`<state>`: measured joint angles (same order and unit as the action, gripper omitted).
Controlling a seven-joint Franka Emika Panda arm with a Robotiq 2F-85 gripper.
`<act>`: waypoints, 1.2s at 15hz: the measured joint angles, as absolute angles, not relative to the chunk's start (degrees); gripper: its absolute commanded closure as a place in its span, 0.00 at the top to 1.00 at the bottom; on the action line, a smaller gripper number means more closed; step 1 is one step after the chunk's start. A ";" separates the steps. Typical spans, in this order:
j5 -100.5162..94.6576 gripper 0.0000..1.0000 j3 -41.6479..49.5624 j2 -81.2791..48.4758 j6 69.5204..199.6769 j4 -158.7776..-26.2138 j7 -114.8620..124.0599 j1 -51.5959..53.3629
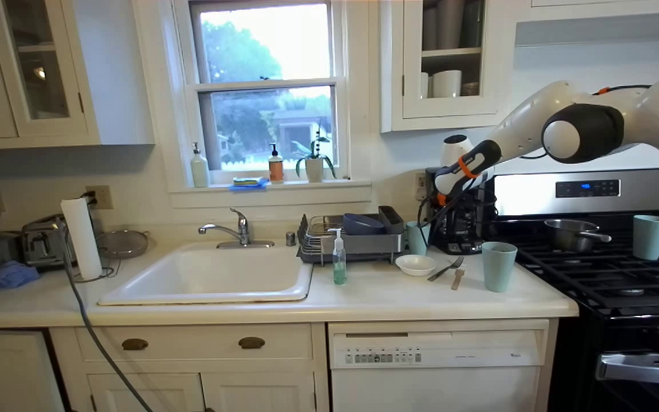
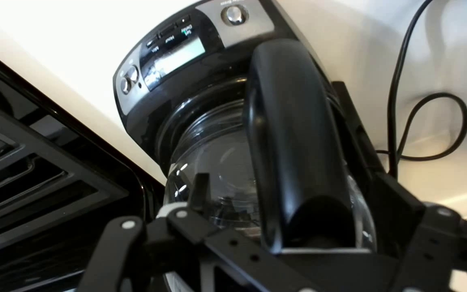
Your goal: Put the coffee pot under the coffeemaker chamber.
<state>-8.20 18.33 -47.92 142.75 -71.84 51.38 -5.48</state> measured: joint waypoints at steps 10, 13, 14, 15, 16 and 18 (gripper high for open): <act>-8.20 1.00 18.68 -42.63 144.14 -79.97 48.13 -4.80; -8.20 1.00 18.59 -39.04 145.97 -84.40 46.77 -4.40; -8.18 1.00 18.35 -37.63 146.55 -86.02 45.96 -4.29; -8.05 1.00 17.87 -36.14 146.84 -87.65 44.72 -4.27; -7.95 1.00 17.33 -34.53 146.87 -89.33 43.39 -4.27; -7.48 1.00 16.19 -31.01 146.75 -92.94 40.37 -4.29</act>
<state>-7.48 16.19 -31.01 146.75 -92.94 40.37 -4.29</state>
